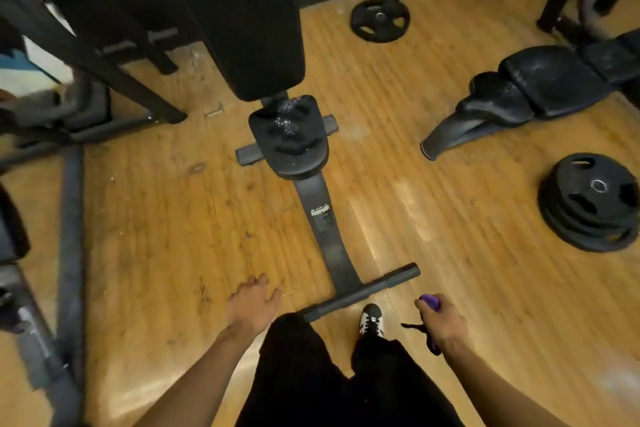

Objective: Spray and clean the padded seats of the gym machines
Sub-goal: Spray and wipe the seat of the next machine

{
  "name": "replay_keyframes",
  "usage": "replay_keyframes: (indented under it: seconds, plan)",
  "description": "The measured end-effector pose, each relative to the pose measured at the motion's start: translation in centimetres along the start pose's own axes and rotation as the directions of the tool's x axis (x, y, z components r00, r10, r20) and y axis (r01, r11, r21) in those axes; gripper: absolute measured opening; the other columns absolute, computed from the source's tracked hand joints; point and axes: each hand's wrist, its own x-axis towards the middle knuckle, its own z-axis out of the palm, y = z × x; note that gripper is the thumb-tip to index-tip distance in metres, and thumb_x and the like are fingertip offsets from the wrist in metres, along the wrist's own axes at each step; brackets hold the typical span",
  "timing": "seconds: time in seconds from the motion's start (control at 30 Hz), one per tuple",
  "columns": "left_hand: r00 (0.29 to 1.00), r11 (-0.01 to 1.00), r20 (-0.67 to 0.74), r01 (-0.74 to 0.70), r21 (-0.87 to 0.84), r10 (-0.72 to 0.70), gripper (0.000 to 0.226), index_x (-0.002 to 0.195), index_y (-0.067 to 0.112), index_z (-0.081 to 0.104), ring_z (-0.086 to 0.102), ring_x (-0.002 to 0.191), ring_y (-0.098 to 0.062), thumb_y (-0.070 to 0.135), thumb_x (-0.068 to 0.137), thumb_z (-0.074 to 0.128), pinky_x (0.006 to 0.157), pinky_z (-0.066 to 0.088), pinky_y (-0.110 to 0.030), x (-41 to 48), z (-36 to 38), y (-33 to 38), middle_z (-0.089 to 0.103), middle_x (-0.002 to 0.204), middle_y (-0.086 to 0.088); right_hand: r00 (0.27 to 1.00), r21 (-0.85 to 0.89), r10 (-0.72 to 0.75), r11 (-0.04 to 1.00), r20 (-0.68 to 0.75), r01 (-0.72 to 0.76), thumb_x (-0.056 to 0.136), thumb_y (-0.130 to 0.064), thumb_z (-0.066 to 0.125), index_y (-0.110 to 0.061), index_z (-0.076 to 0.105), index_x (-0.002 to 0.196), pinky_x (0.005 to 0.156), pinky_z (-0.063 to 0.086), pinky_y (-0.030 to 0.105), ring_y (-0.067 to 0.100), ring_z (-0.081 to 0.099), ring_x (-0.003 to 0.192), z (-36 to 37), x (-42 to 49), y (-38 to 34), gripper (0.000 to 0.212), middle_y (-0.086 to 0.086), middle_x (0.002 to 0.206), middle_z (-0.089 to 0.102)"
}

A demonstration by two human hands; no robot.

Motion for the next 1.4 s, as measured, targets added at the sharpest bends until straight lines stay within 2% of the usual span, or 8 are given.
replay_keyframes:
  seconds: [0.27,0.4,0.53,0.67,0.83,0.93,1.17,1.4]
  plan:
    - [0.981,0.97,-0.045,0.178,-0.166,-0.188,0.045,0.138,0.021,0.049,0.055,0.123,-0.026,0.047,0.104,0.038,0.095,0.05,-0.042,4.2,-4.3,5.0,0.055,0.133,-0.004,0.983,-0.113,-0.126,0.983,0.136,0.142,0.096,-0.036,0.057,-0.02,0.061,0.101,0.058,0.048,0.03,0.026,0.064,0.069,-2.8,8.5,-11.2,0.018,0.013,0.08,0.069]
    - [0.972,0.964,-0.021,0.227,-0.135,-0.232,0.047,0.136,0.02,0.05,0.054,0.123,-0.027,0.051,0.104,0.037,0.096,0.048,-0.043,7.2,-6.1,5.8,0.055,0.131,-0.004,0.982,-0.149,-0.113,0.979,0.149,0.136,0.095,-0.042,0.059,-0.024,0.062,0.101,0.069,0.055,0.039,0.027,0.067,0.072,-2.7,12.6,-13.8,0.02,0.009,0.079,0.069]
    - [0.979,0.973,-0.006,0.201,-0.115,-0.203,0.046,0.135,0.018,0.05,0.055,0.122,-0.028,0.05,0.104,0.039,0.094,0.049,-0.041,12.4,-8.3,5.3,0.055,0.13,-0.006,0.993,-0.182,0.022,0.983,0.119,0.0,0.097,-0.043,0.058,-0.022,0.062,0.105,0.061,0.055,0.033,0.029,0.069,0.068,-2.7,15.5,-15.8,0.023,0.009,0.079,0.07]
    - [0.992,0.993,0.072,0.11,-0.045,-0.107,0.042,0.132,0.017,0.05,0.055,0.121,-0.027,0.048,0.105,0.039,0.09,0.049,-0.039,19.8,-11.3,5.3,0.055,0.131,-0.006,0.999,-0.133,0.046,0.99,0.013,-0.044,0.095,-0.045,0.061,-0.021,0.063,0.106,0.073,0.058,0.043,0.029,0.066,0.076,-2.2,18.3,-19.2,0.027,0.008,0.086,0.07]
    - [0.994,0.998,0.094,-0.062,-0.002,0.061,0.047,0.14,0.015,0.047,0.052,0.123,-0.031,0.045,0.104,0.04,0.095,0.047,-0.04,28.8,-16.2,6.9,0.054,0.135,-0.009,0.999,-0.071,0.016,0.997,-0.034,-0.019,0.092,-0.045,0.063,-0.026,0.062,0.1,0.076,0.055,0.043,0.03,0.064,0.082,-0.3,21.2,-28.3,0.021,0.008,0.09,0.07]
    - [0.993,0.994,0.053,-0.099,-0.05,0.102,0.042,0.133,0.012,0.05,0.054,0.119,-0.033,0.041,0.104,0.043,0.092,0.047,-0.041,31.9,-17.9,8.5,0.056,0.129,-0.011,0.999,-0.065,-0.043,0.997,0.007,0.044,0.095,-0.042,0.061,-0.025,0.059,0.104,0.072,0.047,0.035,0.027,0.062,0.081,1.2,22.6,-33.9,0.02,0.007,0.089,0.066]
    - [0.997,0.97,0.044,-0.054,-0.238,0.066,0.031,0.119,0.016,0.058,0.057,0.113,-0.028,0.04,0.102,0.05,0.084,0.047,-0.039,36.2,-16.5,11.7,0.061,0.124,-0.005,0.992,-0.075,-0.119,0.99,0.043,0.122,0.093,-0.038,0.065,-0.021,0.062,0.103,0.077,0.045,0.033,0.025,0.058,0.086,5.5,26.8,-40.4,0.02,0.004,0.09,0.064]
    - [0.998,0.889,0.001,-0.053,-0.455,0.061,0.028,0.106,0.011,0.061,0.065,0.099,-0.029,0.036,0.097,0.053,0.078,0.054,-0.04,39.7,-12.5,13.3,0.068,0.107,-0.008,0.965,-0.064,0.007,0.998,0.261,0.01,0.094,-0.042,0.059,-0.027,0.064,0.097,0.064,0.058,0.04,0.03,0.064,0.065,12.3,33.8,-39.6,0.016,0.009,0.087,0.071]
